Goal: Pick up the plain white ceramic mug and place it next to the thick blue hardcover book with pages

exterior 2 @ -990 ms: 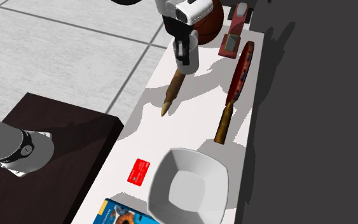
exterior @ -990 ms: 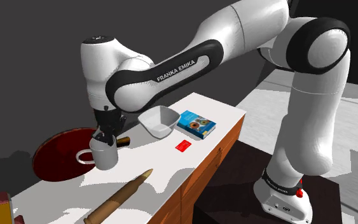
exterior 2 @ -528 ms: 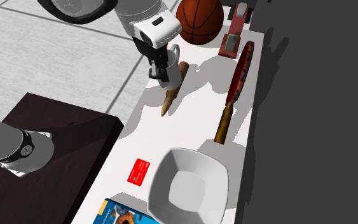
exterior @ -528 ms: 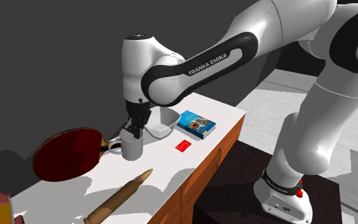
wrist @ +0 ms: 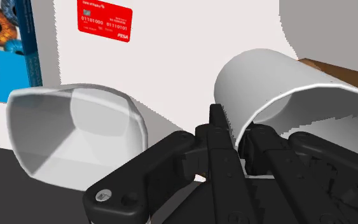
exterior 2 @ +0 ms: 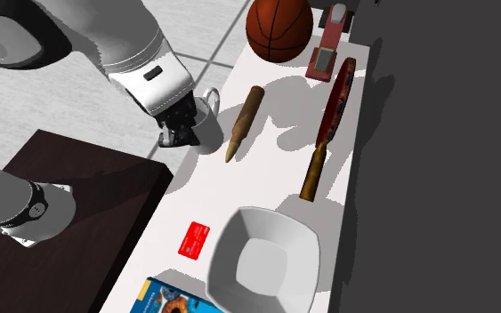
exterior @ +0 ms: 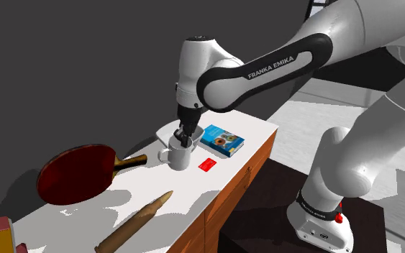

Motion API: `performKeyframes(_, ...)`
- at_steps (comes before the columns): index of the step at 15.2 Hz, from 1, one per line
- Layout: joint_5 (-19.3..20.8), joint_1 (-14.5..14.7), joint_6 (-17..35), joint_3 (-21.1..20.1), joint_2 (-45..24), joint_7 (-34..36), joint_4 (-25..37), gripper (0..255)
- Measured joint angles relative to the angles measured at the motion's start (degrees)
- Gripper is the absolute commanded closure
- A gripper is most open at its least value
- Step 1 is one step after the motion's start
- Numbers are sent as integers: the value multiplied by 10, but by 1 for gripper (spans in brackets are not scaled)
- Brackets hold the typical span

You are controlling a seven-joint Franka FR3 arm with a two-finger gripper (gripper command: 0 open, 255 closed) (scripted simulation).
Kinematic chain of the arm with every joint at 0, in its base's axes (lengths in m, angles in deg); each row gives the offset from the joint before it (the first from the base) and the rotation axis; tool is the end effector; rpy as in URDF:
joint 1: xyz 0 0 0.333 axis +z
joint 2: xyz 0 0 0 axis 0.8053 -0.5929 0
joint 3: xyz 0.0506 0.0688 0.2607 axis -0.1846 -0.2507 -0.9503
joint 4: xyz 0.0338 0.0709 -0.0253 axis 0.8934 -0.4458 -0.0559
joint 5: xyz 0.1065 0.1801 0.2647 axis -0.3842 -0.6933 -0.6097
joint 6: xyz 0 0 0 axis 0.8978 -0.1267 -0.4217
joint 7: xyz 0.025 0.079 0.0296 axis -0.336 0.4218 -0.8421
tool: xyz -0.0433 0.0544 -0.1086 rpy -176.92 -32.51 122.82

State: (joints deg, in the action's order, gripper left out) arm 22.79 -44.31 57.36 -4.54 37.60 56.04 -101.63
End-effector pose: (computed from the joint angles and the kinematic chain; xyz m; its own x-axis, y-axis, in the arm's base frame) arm 0.3862 0.1812 0.4296 0.9664 0.1956 0.1669 0.2023 -0.9790 -0.0242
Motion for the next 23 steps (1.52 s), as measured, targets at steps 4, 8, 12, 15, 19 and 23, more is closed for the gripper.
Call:
performKeyframes(4,-10,-5,-11,37,72,-50,-63,255)
performKeyframes(8,-6,-16,-33,79,147,-100,-119,255)
performKeyframes(12,10,-35,-50,124,207,-151,-165,255)
performKeyframes(15,15,-40,-43,136,232,-165,-197,255)
performKeyframes(19,14,-40,-10,136,223,-168,-222,255)
performKeyframes(23,13,-40,29,138,209,-172,-247,255)
